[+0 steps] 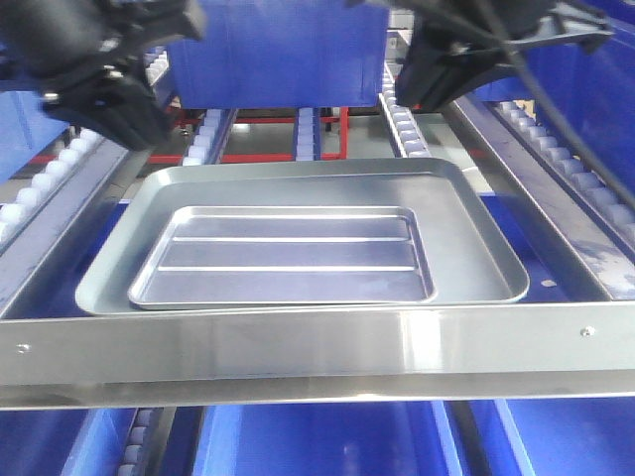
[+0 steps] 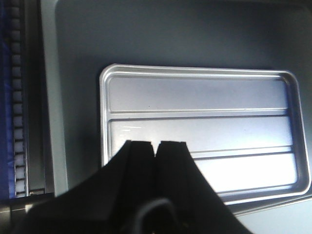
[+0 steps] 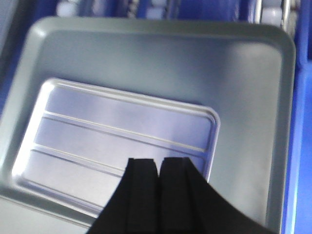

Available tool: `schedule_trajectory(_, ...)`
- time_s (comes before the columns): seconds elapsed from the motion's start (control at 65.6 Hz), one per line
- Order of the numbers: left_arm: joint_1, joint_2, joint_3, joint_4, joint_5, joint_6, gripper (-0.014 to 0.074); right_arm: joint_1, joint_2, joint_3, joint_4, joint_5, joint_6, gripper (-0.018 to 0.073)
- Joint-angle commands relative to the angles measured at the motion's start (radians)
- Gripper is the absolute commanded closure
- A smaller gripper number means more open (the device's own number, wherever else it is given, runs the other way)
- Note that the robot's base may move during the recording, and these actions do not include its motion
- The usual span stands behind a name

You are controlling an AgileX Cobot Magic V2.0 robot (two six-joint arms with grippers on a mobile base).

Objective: Grab silver tray and stack on right shelf

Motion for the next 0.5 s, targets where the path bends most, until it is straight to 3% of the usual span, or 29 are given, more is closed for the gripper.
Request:
schedule_trajectory(0.0, -0.005, -0.129, 0.085, -0.001, -0.172, 0.027, 0.069, -0.002, -0.128, 0.084, -0.073, -0.227, -0.014, 0.051)
schedule_trajectory(0.137, -0.005, -0.311, 0.298, 0.033, -0.333, 0.096, 0.0682, -0.002, -0.281, 0.281, -0.173, -0.468, -0.014, 0.051)
schedule_trajectory(0.259, -0.005, -0.49, 0.454, 0.166, -0.42, 0.097, 0.0685, -0.002, -0.417, 0.414, -0.252, -0.574, -0.014, 0.051)
schedule_trajectory(0.396, -0.005, -0.747, 0.586, 0.202, -0.365, 0.097, 0.0686, -0.002, -0.584, 0.55, -0.282, -0.577, -0.014, 0.051)
schedule_trajectory(0.488, -0.005, -0.929, 0.626, 0.202, -0.247, 0.097, 0.0686, -0.002, -0.716, 0.619, -0.282, -0.577, -0.013, 0.051)
